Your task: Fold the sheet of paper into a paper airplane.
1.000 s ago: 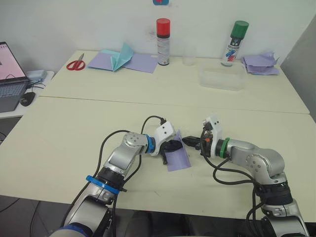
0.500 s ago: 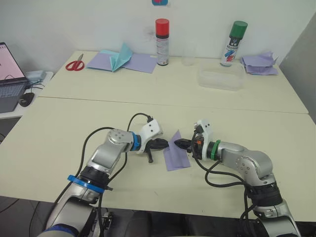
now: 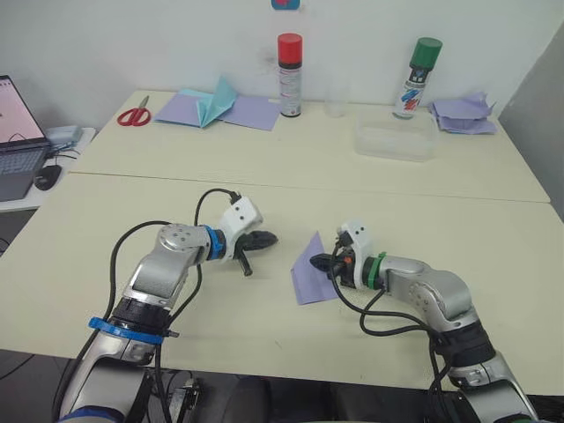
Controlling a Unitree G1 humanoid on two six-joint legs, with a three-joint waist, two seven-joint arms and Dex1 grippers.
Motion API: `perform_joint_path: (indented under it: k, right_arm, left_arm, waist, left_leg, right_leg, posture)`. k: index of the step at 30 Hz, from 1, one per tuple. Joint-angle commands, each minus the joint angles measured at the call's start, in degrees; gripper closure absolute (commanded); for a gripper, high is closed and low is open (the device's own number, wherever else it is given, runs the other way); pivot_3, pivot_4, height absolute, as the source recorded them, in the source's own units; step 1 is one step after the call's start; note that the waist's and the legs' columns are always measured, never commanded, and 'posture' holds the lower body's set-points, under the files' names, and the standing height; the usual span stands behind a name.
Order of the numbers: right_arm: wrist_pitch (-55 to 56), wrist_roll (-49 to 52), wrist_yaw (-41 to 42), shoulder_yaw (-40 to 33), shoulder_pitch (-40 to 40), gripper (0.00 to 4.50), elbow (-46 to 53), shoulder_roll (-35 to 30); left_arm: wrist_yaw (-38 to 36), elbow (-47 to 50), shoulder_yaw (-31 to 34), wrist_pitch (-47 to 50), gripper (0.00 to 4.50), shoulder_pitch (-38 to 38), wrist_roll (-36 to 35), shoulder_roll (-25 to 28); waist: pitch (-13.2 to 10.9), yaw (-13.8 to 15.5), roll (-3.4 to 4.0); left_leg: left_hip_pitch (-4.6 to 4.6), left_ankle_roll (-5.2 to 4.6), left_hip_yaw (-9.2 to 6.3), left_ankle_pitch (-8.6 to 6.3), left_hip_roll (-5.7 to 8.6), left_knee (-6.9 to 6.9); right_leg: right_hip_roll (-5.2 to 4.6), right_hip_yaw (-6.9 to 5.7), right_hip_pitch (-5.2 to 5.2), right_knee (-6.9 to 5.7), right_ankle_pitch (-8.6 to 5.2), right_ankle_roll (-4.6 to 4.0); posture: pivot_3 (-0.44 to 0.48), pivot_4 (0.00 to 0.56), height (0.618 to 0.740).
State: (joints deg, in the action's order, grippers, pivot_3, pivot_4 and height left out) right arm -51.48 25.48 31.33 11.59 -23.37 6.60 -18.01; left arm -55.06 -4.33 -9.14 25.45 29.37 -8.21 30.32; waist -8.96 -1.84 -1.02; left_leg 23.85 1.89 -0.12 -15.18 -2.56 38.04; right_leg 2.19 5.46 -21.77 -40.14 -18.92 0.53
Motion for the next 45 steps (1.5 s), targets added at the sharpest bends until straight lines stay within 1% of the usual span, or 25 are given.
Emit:
perform_joint_path:
  k: [1, 3, 8, 12, 15, 19, 23, 29, 33, 36, 37, 41, 45]
  right_arm:
    - [0.1, -1.4, 0.2, 0.6, 0.1, 4.5, -0.7, -0.6]
    - [0.0, -1.4, 0.3, 0.6, 0.2, 4.5, -0.5, -0.6]
    - [-0.5, -1.1, -0.8, -1.0, 0.7, 4.5, 0.5, -0.5]
    - [0.1, -2.0, -1.3, -0.9, 3.0, 4.5, 3.9, -2.3]
    - [-0.2, -1.4, -0.4, -0.7, 5.4, 4.5, 8.9, -4.2]
    - [-1.3, 0.6, 2.0, -1.9, 6.4, 4.5, 15.2, -7.3]
    - [-0.9, 0.0, 2.7, -2.4, 6.1, 4.5, 16.2, -10.2]
    - [-0.3, -0.2, 2.0, -3.5, 5.8, 4.5, 15.0, -10.5]
    - [-1.6, 1.1, -0.8, -6.7, 6.3, 4.5, 15.0, -8.1]
    - [-4.8, 3.8, -2.8, -10.0, 6.9, 3.94, 16.4, -5.7]
    - [-6.0, 4.4, -3.5, -10.8, 7.1, 3.51, 17.0, -5.2]
    - [-10.2, 6.7, -5.5, -13.2, 8.4, 2.18, 18.5, -3.9]
    - [-13.6, 7.7, -5.7, -12.8, 9.4, 2.18, 17.0, -3.9]
  left_arm:
    - [0.5, 3.2, -1.3, -1.5, 4.47, -0.5, -0.8, -2.1]
    - [1.0, 3.5, -2.1, -1.2, 4.47, -0.5, -0.8, -3.7]
    - [0.7, 3.0, -6.4, -1.4, 4.47, -2.3, 0.5, -6.2]
    - [1.0, -0.7, -9.5, -3.8, 4.47, -3.4, 3.6, -5.8]
    - [0.9, -3.9, -12.0, -6.5, 4.47, -3.7, 6.5, -5.0]
    - [1.8, -6.8, -12.2, -7.5, 4.47, -3.3, 6.6, -6.7]
    - [2.1, -8.9, -12.2, -8.5, 4.47, -2.4, 6.7, -8.2]
    - [2.4, -11.4, -12.0, -9.7, 4.47, -1.1, 6.7, -9.8]
    - [2.4, -11.8, -11.9, -10.4, 4.47, -1.1, 6.8, -9.7]
    - [2.1, -11.2, -11.7, -10.6, 4.5, -1.7, 6.6, -9.1]
    - [2.0, -10.9, -11.6, -10.6, 4.5, -1.9, 6.5, -8.8]
    - [1.8, -10.0, -11.0, -10.5, 4.5, -2.7, 6.1, -8.0]
    - [2.2, -9.3, -10.6, -9.7, 4.5, -3.4, 5.7, -8.1]
  waist:
    - [0.0, 0.0, 0.0]
    - [0.0, 0.0, 0.0]
    - [0.0, 0.0, 0.0]
    - [0.0, 0.1, -0.01]
    - [0.1, 0.2, -0.04]
    - [0.1, 0.2, -0.03]
    - [0.1, 0.2, -0.05]
    - [0.1, 0.2, -0.05]
    - [0.1, 0.2, -0.05]
    - [0.1, 0.2, -0.05]
    - [0.1, 0.2, -0.05]
    - [0.1, 0.1, -0.05]
    - [0.1, -0.1, -0.04]
  left_leg:
    - [0.0, 0.0, 0.01, 0.0, 0.0, 0.0]
    - [0.0, 0.0, 0.01, 0.0, 0.0, 0.01]
    - [-0.01, 0.0, 0.01, 0.0, 0.0, 0.01]
    - [-0.01, 0.0, -0.01, 0.0, 0.02, 0.01]
    - [-0.03, 0.0, -0.07, 0.0, 0.06, 0.02]
    - [-0.15, -0.01, -0.09, 0.0, 0.08, 0.03]
    - [-0.19, -0.11, -0.15, 0.05, 0.17, 0.06]
    - [-0.13, -0.29, -0.38, 0.16, 0.6, 0.06]
    - [-0.04, -0.32, -0.63, 0.18, 0.84, 0.05]
    - [-0.04, -0.32, -0.73, 0.18, 0.85, 0.05]
    - [-0.04, -0.32, -0.78, 0.18, 0.85, 0.04]
    - [-0.04, -0.32, -0.85, 0.18, 0.82, 0.01]
    - [-0.05, -0.32, -0.87, 0.18, 0.81, -0.01]
  right_leg:
    - [0.0, 0.01, 0.0, 0.0, 0.0, 0.0]
    - [0.0, 0.01, 0.0, -0.01, 0.0, 0.0]
    - [0.0, 0.01, 0.0, -0.04, 0.0, 0.0]
    - [0.0, 0.02, 0.0, -0.05, 0.0, 0.0]
    - [-0.01, 0.01, 0.07, -0.03, 0.0, 0.0]
    - [-0.01, 0.02, 0.27, 0.06, 0.0, 0.0]
    - [0.03, 0.02, 0.42, 0.16, -0.01, 0.02]
    - [-0.01, 0.09, 0.48, 0.14, -0.01, 0.02]
    - [-0.27, 0.05, 0.53, 0.14, -0.01, 0.02]
    - [-0.35, 0.04, 0.58, 0.14, -0.01, 0.02]
    - [-0.35, 0.02, 0.59, 0.14, -0.01, 0.02]
    - [-0.34, -0.02, 0.58, 0.13, -0.01, 0.02]
    - [-0.34, -0.05, 0.58, 0.13, -0.01, 0.02]
  posture:
    - [0.0, 0.15, 0.74]
    - [0.0, 0.15, 0.74]
    - [0.0, 0.15, 0.74]
    - [0.0, 0.15, 0.74]
    - [0.0, 0.15, 0.74]
    - [0.0, 0.15, 0.74]
    - [0.0, 0.15, 0.74]
    - [0.0, 0.15, 0.74]
    - [0.0, 0.15, 0.74]
    - [0.0, 0.15, 0.74]
    - [0.0, 0.15, 0.74]
    - [0.0, 0.15, 0.74]
    - [0.0, 0.15, 0.74]
